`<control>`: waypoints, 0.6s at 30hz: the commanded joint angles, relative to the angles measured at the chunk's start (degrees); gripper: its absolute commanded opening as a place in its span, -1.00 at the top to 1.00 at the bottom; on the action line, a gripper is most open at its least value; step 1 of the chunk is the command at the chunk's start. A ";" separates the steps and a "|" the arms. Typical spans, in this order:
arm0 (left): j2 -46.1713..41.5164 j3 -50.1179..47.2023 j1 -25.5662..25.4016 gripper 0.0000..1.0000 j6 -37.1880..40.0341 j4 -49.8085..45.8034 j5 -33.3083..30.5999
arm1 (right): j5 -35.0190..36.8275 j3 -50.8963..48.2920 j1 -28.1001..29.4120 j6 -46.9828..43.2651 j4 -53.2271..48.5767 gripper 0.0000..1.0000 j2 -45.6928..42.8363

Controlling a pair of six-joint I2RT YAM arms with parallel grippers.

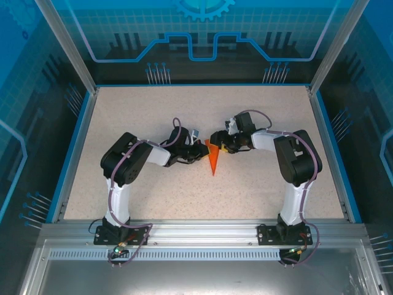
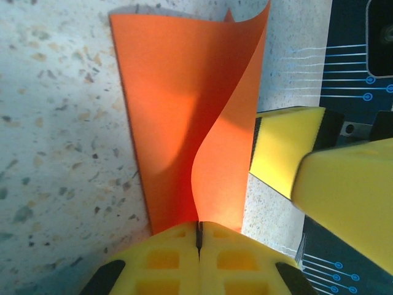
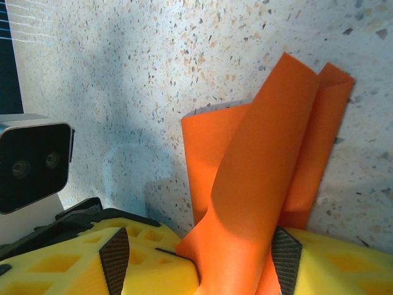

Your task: Fold a paper plane with a square sheet of paper (fold left side to right side)

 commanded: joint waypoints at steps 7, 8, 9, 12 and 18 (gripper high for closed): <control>2.00 0.09 0.96 1.00 2.99 -2.45 -1.49 | 0.70 1.26 1.04 -1.81 -4.81 -0.34 2.10; 2.26 0.29 0.96 1.00 3.13 -2.68 -1.46 | 0.61 1.26 1.04 -1.90 -4.78 -0.34 2.00; 2.34 0.33 1.04 1.00 3.25 -2.84 -1.46 | 0.53 1.25 1.02 -1.99 -4.65 -0.34 1.76; 2.55 0.28 0.96 1.00 3.51 -3.19 -1.53 | 0.79 1.09 0.88 -2.69 -4.43 -0.35 -0.38; 2.98 0.01 0.97 1.00 3.60 -3.52 -1.46 | 3.86 1.29 0.68 -5.06 -7.83 -0.21 -4.39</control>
